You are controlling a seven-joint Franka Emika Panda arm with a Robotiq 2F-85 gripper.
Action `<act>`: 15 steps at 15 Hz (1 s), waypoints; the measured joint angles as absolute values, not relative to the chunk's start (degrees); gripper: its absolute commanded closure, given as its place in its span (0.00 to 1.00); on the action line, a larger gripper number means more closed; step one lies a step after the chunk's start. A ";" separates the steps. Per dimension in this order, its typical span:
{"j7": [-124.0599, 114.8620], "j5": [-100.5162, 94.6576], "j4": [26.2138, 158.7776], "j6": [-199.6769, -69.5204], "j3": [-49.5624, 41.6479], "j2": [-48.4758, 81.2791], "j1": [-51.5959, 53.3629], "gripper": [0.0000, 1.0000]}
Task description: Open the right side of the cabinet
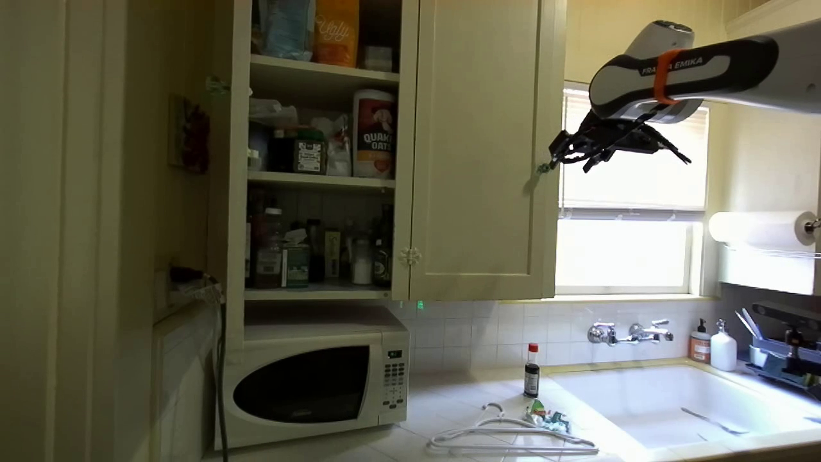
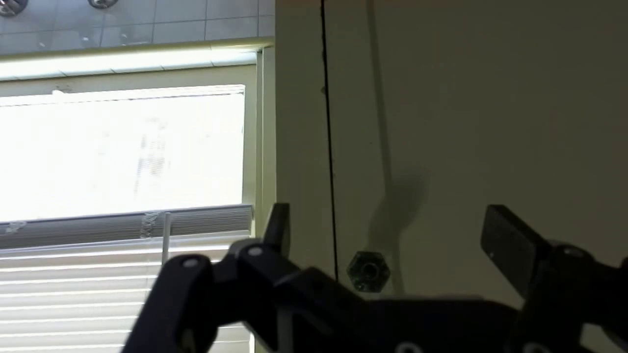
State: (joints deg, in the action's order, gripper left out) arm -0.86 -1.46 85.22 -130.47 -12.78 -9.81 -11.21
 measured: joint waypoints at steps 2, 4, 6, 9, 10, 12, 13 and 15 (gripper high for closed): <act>-1.44 -1.46 84.21 -130.47 -12.87 -9.03 -11.72 0.00; -1.63 -1.44 82.19 -130.48 -12.88 -7.53 -11.75 0.00; -1.89 -1.19 79.44 -131.14 -12.90 -5.40 -11.74 0.00; -2.16 0.13 74.53 -132.94 -13.41 -1.48 -11.78 0.00; -2.16 0.83 72.96 -133.52 -13.65 -0.17 -11.83 0.00; -2.17 1.84 69.81 -133.62 -14.03 2.48 -12.16 0.00; -2.17 2.29 68.55 -133.61 -14.18 3.64 -12.28 0.00; -2.17 2.65 66.31 -133.55 -14.34 5.74 -12.54 0.00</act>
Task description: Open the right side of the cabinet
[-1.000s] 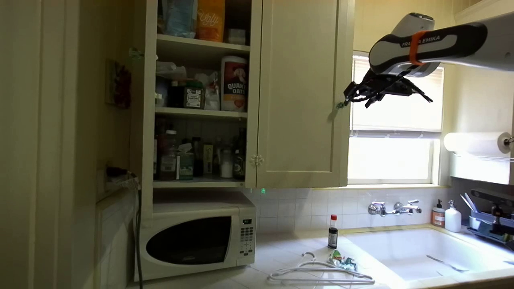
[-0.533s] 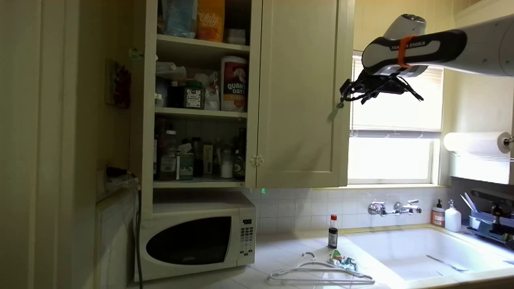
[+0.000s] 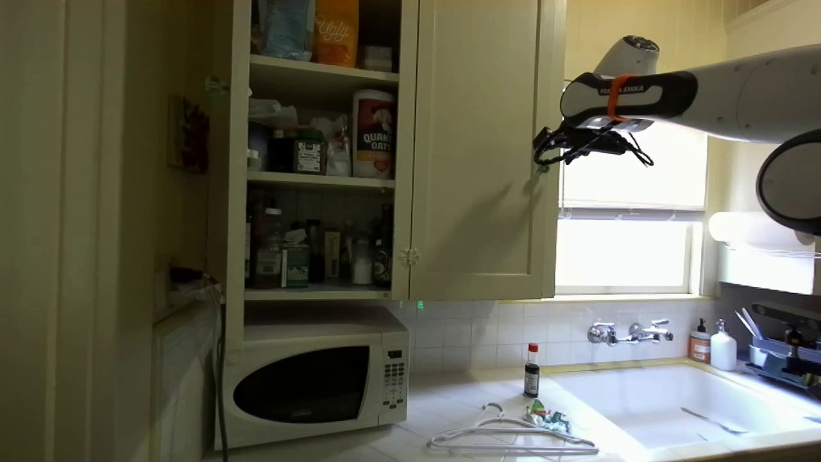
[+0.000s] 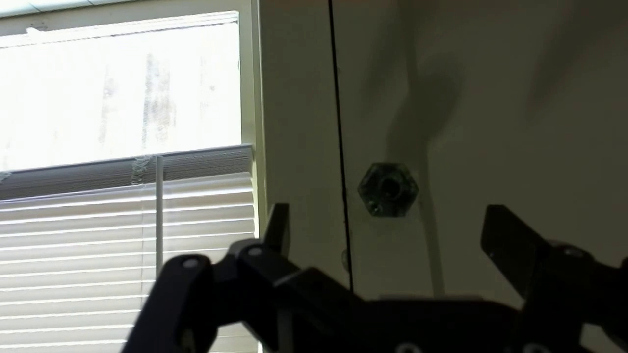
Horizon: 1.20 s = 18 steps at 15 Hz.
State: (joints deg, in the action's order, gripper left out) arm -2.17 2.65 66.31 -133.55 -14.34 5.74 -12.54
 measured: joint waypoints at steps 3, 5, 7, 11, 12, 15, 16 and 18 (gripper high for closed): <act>-2.16 2.92 63.56 -133.32 -14.37 8.18 -12.95 0.09; -2.16 2.92 62.55 -133.04 -14.36 8.98 -13.03 0.11; -2.14 2.92 62.40 -132.87 -14.32 9.17 -12.98 0.35; -2.12 2.92 62.92 -132.40 -13.99 9.11 -12.87 0.63; -2.12 2.92 63.31 -132.40 -13.87 9.08 -12.81 0.72; -2.13 2.85 64.72 -132.40 -13.83 8.78 -12.74 0.93; -2.13 2.83 65.21 -132.40 -13.93 8.54 -12.78 0.93; -2.15 2.82 65.91 -132.56 -13.92 8.03 -12.77 0.92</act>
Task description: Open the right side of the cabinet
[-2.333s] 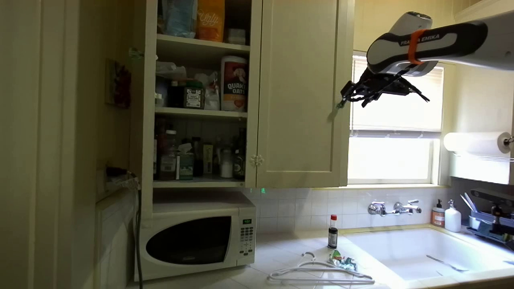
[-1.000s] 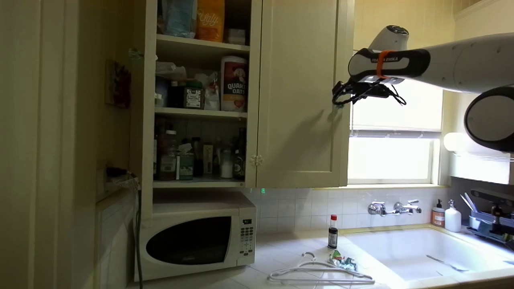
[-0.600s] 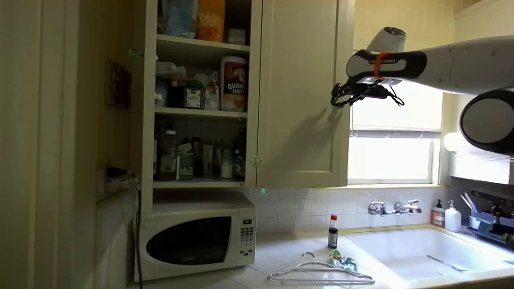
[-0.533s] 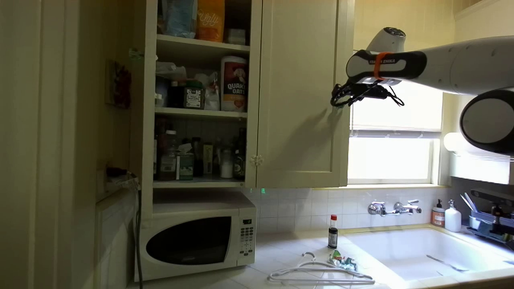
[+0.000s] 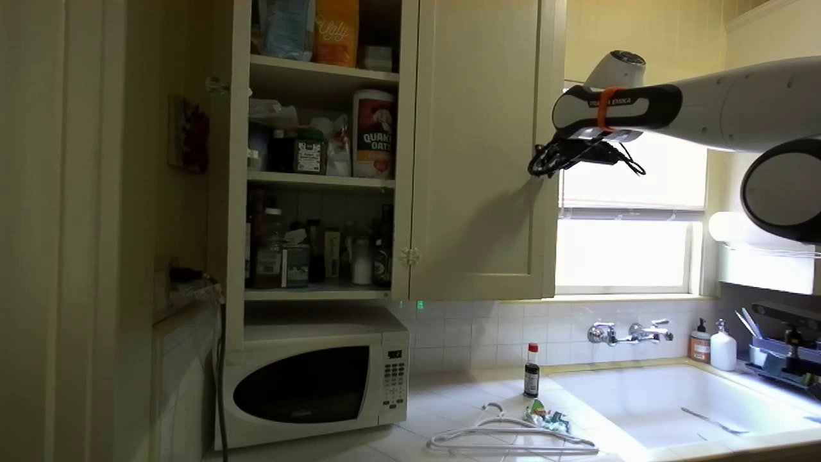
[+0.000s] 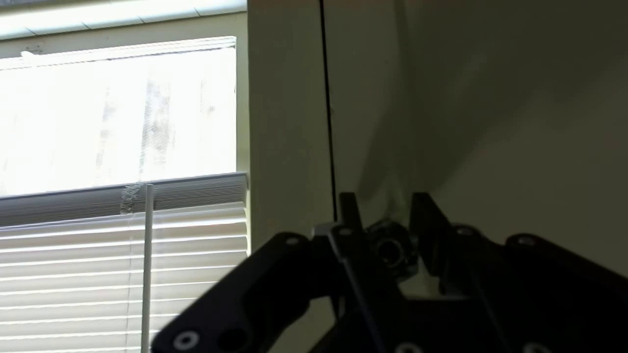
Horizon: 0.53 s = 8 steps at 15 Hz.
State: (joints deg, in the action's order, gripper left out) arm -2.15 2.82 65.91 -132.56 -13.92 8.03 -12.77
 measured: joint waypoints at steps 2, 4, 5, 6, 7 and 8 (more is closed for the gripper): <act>-2.15 2.82 66.73 -132.61 -13.84 7.31 -12.69 0.92; -2.15 2.32 68.07 -132.66 -13.73 6.18 -12.51 0.92; -2.14 1.70 69.25 -132.86 -13.59 5.22 -12.32 0.92; -2.11 0.50 71.09 -133.36 -13.39 3.82 -12.02 0.92; -2.11 -0.97 73.42 -133.96 -13.15 2.01 -11.69 0.92; -2.02 -2.29 75.91 -134.42 -12.81 -0.02 -11.44 0.92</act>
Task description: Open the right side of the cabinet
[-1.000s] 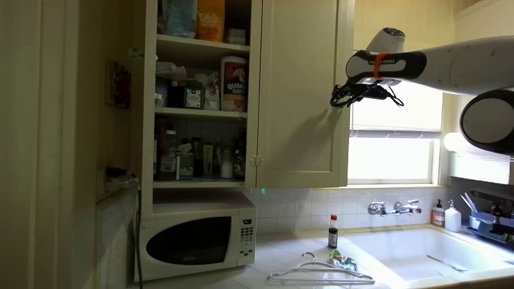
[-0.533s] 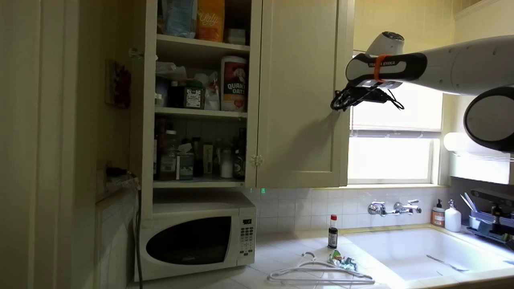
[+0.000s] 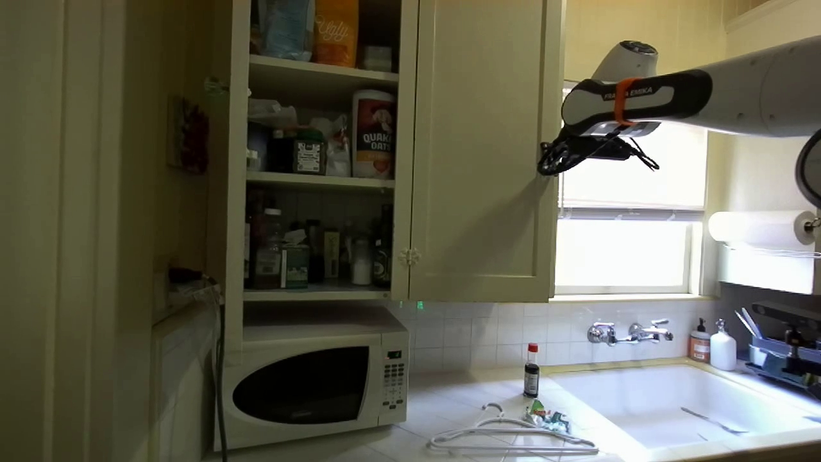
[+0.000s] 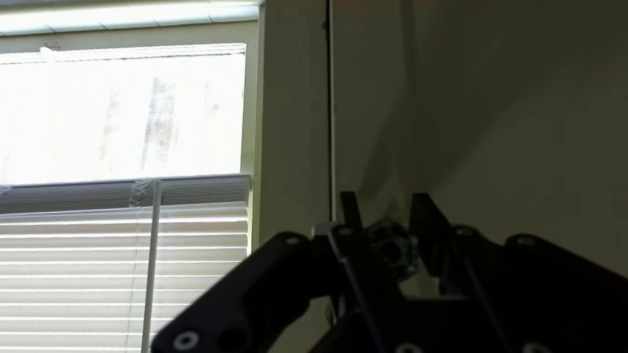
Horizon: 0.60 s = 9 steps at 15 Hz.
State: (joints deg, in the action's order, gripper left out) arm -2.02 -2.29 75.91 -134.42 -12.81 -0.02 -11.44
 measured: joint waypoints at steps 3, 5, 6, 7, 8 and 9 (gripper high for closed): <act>0.30 -4.04 83.58 -134.94 -11.55 -6.83 -11.15 0.92; 3.73 -3.92 88.89 -134.97 -10.82 -11.93 -10.83 0.92; 5.35 -3.90 91.61 -134.97 -10.48 -14.60 -10.54 0.92; 7.00 -3.90 94.41 -134.95 -10.19 -17.37 -10.12 0.92; 8.47 -3.91 97.22 -134.92 -9.86 -20.20 -9.61 0.92; 9.76 -3.93 100.03 -134.81 -9.44 -23.09 -9.05 0.92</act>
State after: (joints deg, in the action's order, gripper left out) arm 9.76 -3.93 100.03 -134.81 -9.44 -23.09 -9.05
